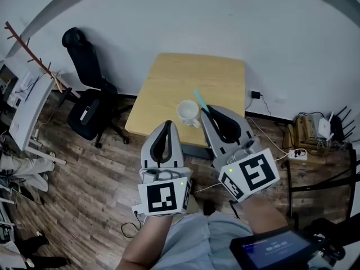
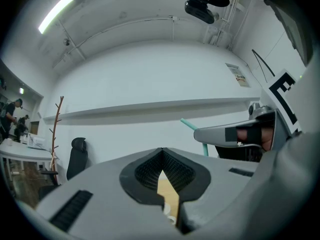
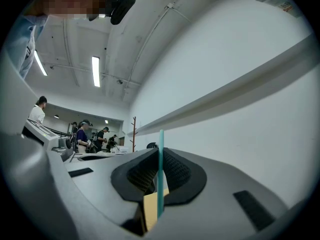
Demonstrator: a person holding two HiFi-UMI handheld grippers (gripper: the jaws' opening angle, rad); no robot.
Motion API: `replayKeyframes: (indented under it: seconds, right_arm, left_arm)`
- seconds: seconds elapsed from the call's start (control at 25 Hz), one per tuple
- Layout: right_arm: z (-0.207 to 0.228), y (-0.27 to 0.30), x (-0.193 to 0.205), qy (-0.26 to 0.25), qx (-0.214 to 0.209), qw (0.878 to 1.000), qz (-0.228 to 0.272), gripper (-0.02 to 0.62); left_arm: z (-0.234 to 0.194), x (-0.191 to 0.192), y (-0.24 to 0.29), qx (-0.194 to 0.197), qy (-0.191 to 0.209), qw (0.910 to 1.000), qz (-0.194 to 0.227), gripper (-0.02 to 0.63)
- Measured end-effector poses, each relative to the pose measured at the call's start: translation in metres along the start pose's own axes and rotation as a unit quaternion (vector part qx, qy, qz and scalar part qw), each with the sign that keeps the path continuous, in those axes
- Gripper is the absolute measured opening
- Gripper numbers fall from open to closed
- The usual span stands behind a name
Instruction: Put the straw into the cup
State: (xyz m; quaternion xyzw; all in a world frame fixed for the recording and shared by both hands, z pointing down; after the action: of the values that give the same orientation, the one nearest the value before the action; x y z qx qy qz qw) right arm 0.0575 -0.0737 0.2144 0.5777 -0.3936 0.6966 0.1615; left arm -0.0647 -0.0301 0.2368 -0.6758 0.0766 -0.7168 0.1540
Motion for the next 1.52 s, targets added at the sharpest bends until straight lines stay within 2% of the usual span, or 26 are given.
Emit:
replayKeyframes:
  seconds: [0.4, 0.56, 0.96, 1.16, 1.52]
  right_arm:
    - [0.025, 0.066, 0.053, 0.002, 0.017, 0.999, -0.035, 0.023]
    - [0.03, 0.1, 0.063, 0.006, 0.027, 0.999, -0.033, 0.023]
    - [0.041, 0.159, 0.046, -0.02, 0.045, 0.999, 0.003, 0.023]
    - [0.052, 0.174, 0.065, -0.017, 0.06, 0.998, -0.012, 0.023]
    - [0.071, 0.179, 0.137, 0.013, 0.094, 0.993, -0.076, 0.023]
  left_arm:
    - [-0.049, 0.059, 0.059, 0.009, -0.02, 0.999, -0.038, -0.002]
    - [-0.075, 0.066, 0.089, 0.02, -0.028, 0.9992, -0.021, -0.002]
    - [-0.11, 0.052, 0.15, 0.054, -0.036, 0.9978, 0.013, -0.002]
    - [-0.119, 0.074, 0.168, 0.068, -0.045, 0.9966, -0.009, -0.002]
    - [-0.128, 0.138, 0.181, 0.082, -0.082, 0.9913, -0.062, -0.002]
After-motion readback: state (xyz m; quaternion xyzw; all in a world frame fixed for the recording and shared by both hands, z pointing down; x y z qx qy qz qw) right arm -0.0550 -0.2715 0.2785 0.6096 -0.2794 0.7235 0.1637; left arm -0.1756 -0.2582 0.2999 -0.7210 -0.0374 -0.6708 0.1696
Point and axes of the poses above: the fingertips, and each gripper's own axes: y forward along the fingers, z to its right, x out of its underside, the point moved 6 cm from there along -y, backward along the fingers, and after that the axes turned 13 degrees about z, right-handed, at the moved point
